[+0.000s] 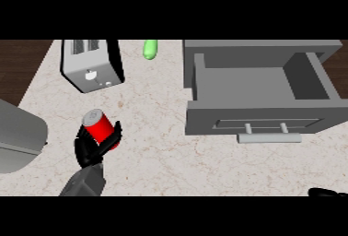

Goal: Pick up the can, place it into the drawer and close the drawer

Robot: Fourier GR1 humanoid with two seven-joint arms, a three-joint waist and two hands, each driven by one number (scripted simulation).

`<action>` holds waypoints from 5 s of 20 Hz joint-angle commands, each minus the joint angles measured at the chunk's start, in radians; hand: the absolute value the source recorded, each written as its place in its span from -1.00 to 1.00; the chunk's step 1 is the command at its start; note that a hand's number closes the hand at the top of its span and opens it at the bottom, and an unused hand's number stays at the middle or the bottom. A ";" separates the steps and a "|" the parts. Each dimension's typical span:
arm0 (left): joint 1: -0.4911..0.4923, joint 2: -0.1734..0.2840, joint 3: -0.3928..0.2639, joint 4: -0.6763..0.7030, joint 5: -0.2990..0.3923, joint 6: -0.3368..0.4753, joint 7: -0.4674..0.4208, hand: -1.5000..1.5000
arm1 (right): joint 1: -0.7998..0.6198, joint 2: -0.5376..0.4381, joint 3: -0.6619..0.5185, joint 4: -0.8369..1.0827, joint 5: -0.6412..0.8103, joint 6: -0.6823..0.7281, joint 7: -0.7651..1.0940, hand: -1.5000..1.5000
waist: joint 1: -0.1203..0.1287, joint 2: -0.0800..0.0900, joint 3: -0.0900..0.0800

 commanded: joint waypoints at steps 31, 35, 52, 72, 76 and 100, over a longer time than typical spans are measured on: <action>-0.667 -0.016 -0.234 -0.356 -0.278 -0.076 0.857 1.00 | -0.076 -0.046 -0.045 -0.015 0.016 -0.035 0.098 -1.00 | 0.010 -0.006 0.001; -0.773 -0.056 -0.228 -0.273 -0.326 -0.054 0.892 1.00 | -0.024 0.025 0.020 -0.080 0.080 -0.055 0.066 -1.00 | 0.000 -0.002 0.001; -1.229 -0.090 -0.187 0.124 -0.286 0.003 0.976 1.00 | -0.028 -0.013 -0.042 -0.026 -0.016 0.001 0.020 -1.00 | -0.050 0.007 0.003; -1.291 -0.090 -0.341 0.343 -0.139 0.178 0.826 -1.00 | -0.163 -0.067 -0.011 0.014 0.038 -0.025 0.085 -1.00 | -0.090 0.023 0.004; -1.325 -0.090 -0.342 0.371 -0.127 0.180 0.824 -1.00 | -0.151 -0.089 0.038 -0.018 0.114 0.005 0.039 -1.00 | -0.089 0.026 0.004; -1.350 -0.090 -0.308 0.403 -0.015 0.173 0.758 -1.00 | -0.425 -0.215 0.399 0.497 0.829 -0.094 -0.203 -1.00 | -0.009 0.017 0.002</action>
